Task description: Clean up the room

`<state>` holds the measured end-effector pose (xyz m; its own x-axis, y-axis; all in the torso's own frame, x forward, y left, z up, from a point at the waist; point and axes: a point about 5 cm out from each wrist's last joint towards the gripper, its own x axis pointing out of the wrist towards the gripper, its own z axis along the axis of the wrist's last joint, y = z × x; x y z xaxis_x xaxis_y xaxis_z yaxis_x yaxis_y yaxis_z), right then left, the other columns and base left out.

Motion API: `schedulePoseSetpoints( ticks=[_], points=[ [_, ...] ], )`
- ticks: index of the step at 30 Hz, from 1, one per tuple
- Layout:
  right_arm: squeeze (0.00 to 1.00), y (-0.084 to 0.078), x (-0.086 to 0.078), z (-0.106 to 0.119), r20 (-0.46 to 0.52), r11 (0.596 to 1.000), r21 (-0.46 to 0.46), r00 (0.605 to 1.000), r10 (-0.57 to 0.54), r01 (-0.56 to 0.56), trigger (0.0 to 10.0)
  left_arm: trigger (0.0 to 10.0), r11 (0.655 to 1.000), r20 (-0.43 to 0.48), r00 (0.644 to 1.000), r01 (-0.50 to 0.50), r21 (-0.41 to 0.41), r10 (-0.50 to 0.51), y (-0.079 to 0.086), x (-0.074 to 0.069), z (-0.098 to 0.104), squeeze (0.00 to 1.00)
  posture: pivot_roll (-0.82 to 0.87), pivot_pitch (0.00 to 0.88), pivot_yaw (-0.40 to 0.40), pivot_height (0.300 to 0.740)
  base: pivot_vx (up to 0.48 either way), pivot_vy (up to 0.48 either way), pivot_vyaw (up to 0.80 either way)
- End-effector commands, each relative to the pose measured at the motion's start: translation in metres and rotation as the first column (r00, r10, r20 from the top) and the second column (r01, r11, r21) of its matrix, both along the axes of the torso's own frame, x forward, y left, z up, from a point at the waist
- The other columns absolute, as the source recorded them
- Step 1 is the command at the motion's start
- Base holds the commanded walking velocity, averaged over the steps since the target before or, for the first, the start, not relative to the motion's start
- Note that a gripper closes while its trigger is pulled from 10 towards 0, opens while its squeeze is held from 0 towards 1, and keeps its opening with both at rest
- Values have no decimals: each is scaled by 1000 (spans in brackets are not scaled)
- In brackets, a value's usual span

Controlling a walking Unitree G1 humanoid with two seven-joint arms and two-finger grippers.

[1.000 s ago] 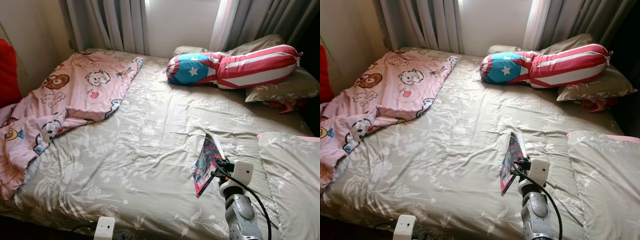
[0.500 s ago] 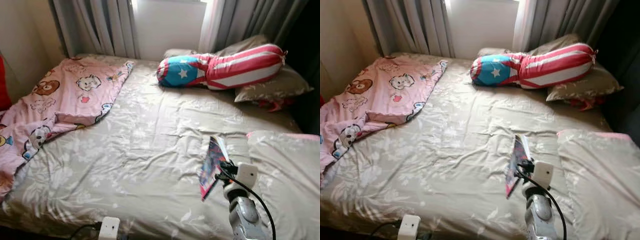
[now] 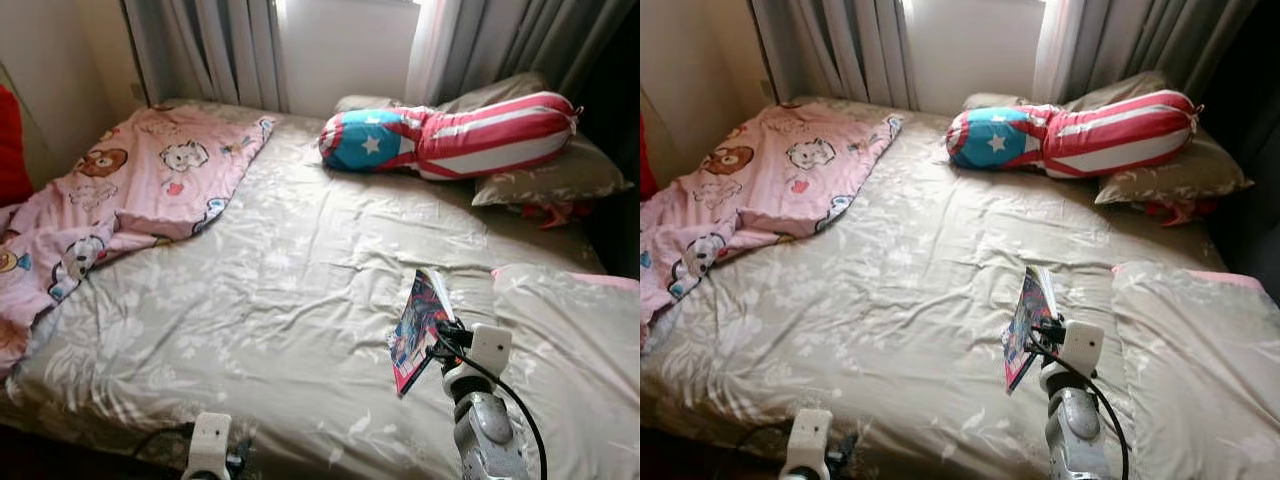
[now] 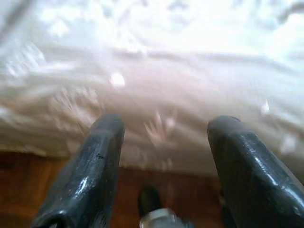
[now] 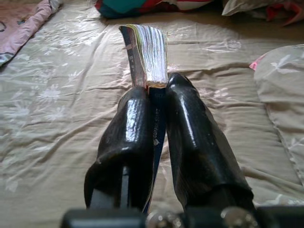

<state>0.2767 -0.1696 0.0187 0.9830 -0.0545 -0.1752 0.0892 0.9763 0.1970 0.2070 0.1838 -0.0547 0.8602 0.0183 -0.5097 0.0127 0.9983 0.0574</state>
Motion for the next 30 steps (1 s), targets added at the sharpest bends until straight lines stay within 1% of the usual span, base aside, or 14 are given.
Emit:
schedulePoseSetpoints(
  ticks=[1, 3, 4, 5, 6, 8, 10, 11, 12, 14, 17, 21, 23, 30],
  points=[
    [0, -3, 6, 12, 63, 1000, -2, 998, -4, 4, 10000, 10000, 1000, 87, 996, 8, -11, -7, -1, 10, 11, 0, 14, 66, -103, 732, 0, 0, 0],
    [0, -3, 5, 12, 63, 1000, -2, 998, -4, 5, 10000, 10000, 1000, 128, 992, 7, -14, -5, -1, 15, 16, 0, 17, 68, -104, 732, 0, 0, 0],
    [0, -4, 5, 12, 62, 1000, 0, 998, -1, 1, 10000, 10000, 1000, 213, 977, -1, -20, 5, -1, 23, 28, 0, 20, 72, -105, 732, 0, 0, 0],
    [0, -4, 5, 12, 62, 1000, 0, 998, -1, 1, 10000, 10000, 1000, 213, 977, -1, -20, 5, -1, 23, 28, 0, 20, 72, -105, 732, 0, 0, 0],
    [0, -3, 5, 12, 62, 1000, 0, 998, 1, -1, 10000, 10000, 1000, 240, 971, -3, -22, 8, 0, 25, 32, 0, 20, 72, -105, 732, 0, 0, 0],
    [0, -2, 5, 12, 65, 1000, 5, 998, 9, -10, 10000, 10000, 1000, 308, 951, -13, -23, 20, 2, 29, 42, 0, 23, 74, -105, 732, 0, 0, 0],
    [0, 0, 5, 13, 74, 1000, 10, 997, 20, -21, 10000, 10000, 999, 392, 919, -29, -30, 39, 5, 33, 57, 0, 23, 80, -106, 732, 0, 0, 0],
    [0, 0, 5, 13, 74, 1000, 10, 997, 20, -21, 10000, 10000, 999, 392, 919, -29, -30, 39, 5, 33, 57, 0, 23, 80, -106, 732, 0, 0, 0],
    [0, 0, 5, 13, 74, 1000, 8, 997, 21, -22, 10000, 10000, 998, 427, 902, -42, -54, 61, 5, 34, 65, 0, 23, 80, -106, 732, 0, 0, 0],
    [0, 0, 5, 13, 73, 1000, 6, 997, 21, -21, 10000, 10000, 995, 450, 889, -54, -80, 85, 6, 35, 71, 0, 23, 80, -106, 732, 0, 0, 0],
    [0, -2, 5, 13, 68, 1000, -2, 998, 10, -10, 10000, 10000, 997, 494, 866, -40, -72, 71, 4, 38, 83, 0, 24, 84, -107, 732, 0, 0, 0],
    [0, 0, 4, 11, 41, 1000, -21, 999, 15, -14, 10000, 10000, 998, 525, 850, -28, -62, 56, 3, 44, 94, 0, 23, 87, -105, 732, 0, 0, 0],
    [0, 1, 5, 10, 32, 1000, -10, 999, 17, -16, 10000, 10000, 998, 551, 833, -13, -58, 43, 3, 50, 107, 0, 23, 89, -104, 713, 0, 0, 0],
    [0, 1, 5, 10, 32, 1000, -10, 999, 17, -16, 10000, 10000, 998, 551, 833, -13, -58, 43, 3, 50, 107, 0, 23, 89, -104, 713, 0, 0, 0]
  ],
)
